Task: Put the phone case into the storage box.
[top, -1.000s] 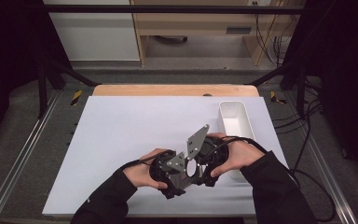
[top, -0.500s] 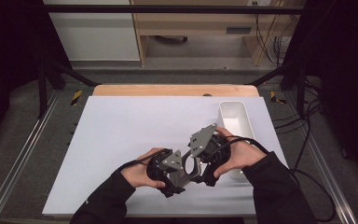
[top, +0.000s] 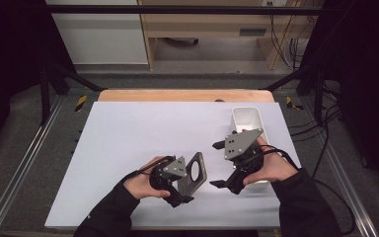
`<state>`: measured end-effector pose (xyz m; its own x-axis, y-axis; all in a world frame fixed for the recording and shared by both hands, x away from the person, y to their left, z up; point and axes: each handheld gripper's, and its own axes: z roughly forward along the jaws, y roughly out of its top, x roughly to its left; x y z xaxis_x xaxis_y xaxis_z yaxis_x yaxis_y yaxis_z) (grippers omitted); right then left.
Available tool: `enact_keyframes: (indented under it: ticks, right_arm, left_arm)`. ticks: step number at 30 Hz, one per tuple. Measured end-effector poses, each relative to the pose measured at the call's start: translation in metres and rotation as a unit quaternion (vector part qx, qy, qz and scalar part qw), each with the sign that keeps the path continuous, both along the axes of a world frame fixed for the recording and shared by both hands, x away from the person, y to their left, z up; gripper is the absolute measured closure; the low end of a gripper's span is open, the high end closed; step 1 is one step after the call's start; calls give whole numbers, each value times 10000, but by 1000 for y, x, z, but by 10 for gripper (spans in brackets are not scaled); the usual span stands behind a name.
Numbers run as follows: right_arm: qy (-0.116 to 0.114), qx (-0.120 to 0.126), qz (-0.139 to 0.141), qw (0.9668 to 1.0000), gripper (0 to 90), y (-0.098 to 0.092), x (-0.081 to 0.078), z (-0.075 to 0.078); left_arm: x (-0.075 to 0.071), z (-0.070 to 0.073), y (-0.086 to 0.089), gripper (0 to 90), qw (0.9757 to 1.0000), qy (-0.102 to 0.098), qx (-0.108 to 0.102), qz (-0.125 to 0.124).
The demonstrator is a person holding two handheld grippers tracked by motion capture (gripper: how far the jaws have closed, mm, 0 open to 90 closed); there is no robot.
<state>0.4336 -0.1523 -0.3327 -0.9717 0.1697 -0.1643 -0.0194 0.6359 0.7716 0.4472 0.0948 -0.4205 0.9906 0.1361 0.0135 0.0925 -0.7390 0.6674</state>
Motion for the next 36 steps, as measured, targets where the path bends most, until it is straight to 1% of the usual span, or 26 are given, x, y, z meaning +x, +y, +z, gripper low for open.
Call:
enact_keyframes:
  ticks: [3,4,6,7,8,9,10,12,15,20,25,28,31,34,36]
  right_arm:
    - [29,167,-103,9998,17,-7,-1,-5]
    - [40,253,-167,9995,17,-9,-1,-8]
    - [89,413,-219,9989,18,-14,0,-12]
    - [108,443,-236,9987,18,-15,0,-13]
    - [111,538,-281,9981,21,-18,0,-16]
    - [180,679,-332,9970,19,-21,0,-21]
    - [180,679,-332,9970,19,-21,0,-21]
    - [196,764,-347,9963,18,-24,-1,-26]
    - [216,878,-359,9953,16,-26,-2,-32]
    - [333,1127,-374,9924,17,-29,-2,-41]
    - [396,1285,-319,9904,18,-27,-3,-43]
    - [433,1419,-289,9885,21,-25,-3,-44]
    - [471,1472,-257,9877,21,-22,-1,-45]
    - [484,1515,-233,9870,21,-20,0,-44]
    - [482,1538,-201,9867,22,-17,0,-43]
  left_arm:
    - [0,0,3,114,9999,5,-143,54]
    - [0,0,3,114,9998,-15,-185,68]
    - [0,1,5,114,9996,6,-283,77]
    - [0,1,6,114,9993,-14,-358,104]
    - [0,1,7,114,9992,-11,-376,117]
    - [0,2,8,114,9991,-24,-404,130]
    - [0,2,8,114,9989,-25,-437,146]
    - [0,3,10,114,9984,-20,-534,162]
    - [-2,4,11,114,9979,-31,-625,182]
    - [-5,7,14,114,9964,-7,-835,171]
    - [-6,12,16,114,9947,-13,-1022,127]
    - [-7,15,15,114,9941,1,-1086,80]
    - [-7,17,15,114,9929,-6,-1193,35]
    - [-6,19,15,114,9907,50,-1362,5]
    - [-6,19,14,114,9897,39,-1428,-6]
